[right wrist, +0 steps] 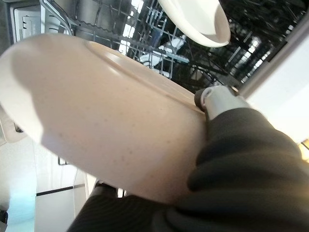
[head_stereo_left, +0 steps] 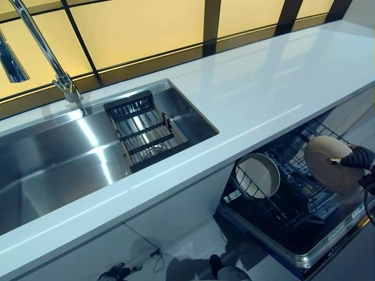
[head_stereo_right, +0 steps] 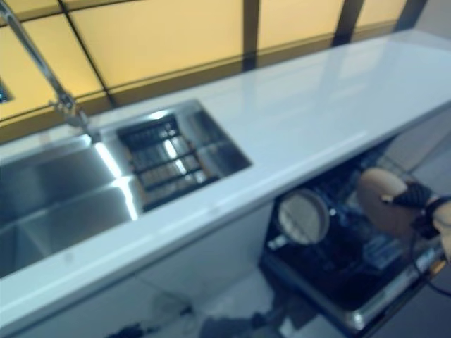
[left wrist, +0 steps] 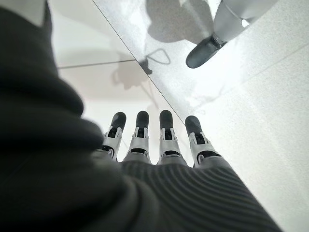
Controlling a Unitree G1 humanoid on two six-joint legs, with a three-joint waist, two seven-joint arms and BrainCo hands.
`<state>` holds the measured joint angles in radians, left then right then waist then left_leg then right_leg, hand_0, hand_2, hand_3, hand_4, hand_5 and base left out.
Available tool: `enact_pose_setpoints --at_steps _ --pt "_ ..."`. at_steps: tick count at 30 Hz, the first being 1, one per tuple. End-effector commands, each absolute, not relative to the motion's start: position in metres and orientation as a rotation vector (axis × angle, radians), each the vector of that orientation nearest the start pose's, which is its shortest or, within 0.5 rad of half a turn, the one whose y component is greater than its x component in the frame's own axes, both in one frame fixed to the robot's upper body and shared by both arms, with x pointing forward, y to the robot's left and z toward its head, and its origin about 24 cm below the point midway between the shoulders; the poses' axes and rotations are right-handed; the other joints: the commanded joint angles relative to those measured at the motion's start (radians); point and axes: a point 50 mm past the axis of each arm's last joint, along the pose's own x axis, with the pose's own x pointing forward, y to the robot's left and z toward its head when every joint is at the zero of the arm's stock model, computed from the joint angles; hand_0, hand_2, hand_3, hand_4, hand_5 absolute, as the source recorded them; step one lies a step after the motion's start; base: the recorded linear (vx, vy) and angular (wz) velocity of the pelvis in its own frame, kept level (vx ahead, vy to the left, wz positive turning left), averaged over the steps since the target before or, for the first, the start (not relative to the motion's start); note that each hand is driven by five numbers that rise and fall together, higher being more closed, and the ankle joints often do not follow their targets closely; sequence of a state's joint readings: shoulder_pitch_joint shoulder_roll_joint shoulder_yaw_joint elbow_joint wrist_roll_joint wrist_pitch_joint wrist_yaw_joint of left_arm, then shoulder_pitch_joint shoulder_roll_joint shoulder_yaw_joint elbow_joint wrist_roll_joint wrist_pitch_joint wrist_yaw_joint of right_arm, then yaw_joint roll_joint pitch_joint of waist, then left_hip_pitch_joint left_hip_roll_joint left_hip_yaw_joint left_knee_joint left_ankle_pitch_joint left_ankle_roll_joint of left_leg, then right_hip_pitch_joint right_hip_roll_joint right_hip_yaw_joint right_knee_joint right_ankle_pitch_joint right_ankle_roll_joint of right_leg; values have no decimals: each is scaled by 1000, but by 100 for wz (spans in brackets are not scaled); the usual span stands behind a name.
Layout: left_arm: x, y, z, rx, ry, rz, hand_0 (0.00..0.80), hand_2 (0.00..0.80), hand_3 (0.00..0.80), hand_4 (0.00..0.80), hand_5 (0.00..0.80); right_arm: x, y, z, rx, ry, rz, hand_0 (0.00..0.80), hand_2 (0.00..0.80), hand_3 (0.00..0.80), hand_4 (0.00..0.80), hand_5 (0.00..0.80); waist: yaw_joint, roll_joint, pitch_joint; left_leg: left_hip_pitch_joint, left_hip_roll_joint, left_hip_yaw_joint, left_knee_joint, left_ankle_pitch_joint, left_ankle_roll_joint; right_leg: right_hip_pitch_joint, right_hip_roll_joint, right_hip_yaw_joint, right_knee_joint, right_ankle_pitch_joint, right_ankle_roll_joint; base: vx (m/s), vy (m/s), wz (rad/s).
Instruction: Take plates into dishwasher
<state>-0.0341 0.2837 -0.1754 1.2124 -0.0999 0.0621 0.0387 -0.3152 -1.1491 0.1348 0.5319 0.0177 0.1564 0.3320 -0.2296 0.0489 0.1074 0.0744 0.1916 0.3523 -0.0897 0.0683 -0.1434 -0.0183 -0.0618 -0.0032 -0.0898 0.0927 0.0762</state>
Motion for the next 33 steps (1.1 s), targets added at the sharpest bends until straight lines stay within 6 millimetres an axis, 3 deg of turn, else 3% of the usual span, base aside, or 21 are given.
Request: enact_pose_setpoints --at_steps 1,21,33 --pt "124 270 -143 372 1182 129 0 0 0 0 0 298 -381 159 -976 407 -104 800 800 800 800 800 27 -80 16 72 28 -31 2 -45 -17 -33 -74 -21 3 34 75 -24 -11 4" --pt "146 249 -141 311 1094 75 0 0 0 0 0 305 -381 135 -1032 487 -126 800 800 800 800 800 38 16 88 31 3 -62 2 -35 -24 -69 -106 -29 3 35 73 -25 8 3" --pt "152 248 -139 311 1068 63 0 0 0 0 0 292 -395 107 -1029 623 -172 800 800 800 800 800 46 37 98 22 -3 -71 2 -33 -23 -69 -114 -31 3 31 75 -11 1 3"
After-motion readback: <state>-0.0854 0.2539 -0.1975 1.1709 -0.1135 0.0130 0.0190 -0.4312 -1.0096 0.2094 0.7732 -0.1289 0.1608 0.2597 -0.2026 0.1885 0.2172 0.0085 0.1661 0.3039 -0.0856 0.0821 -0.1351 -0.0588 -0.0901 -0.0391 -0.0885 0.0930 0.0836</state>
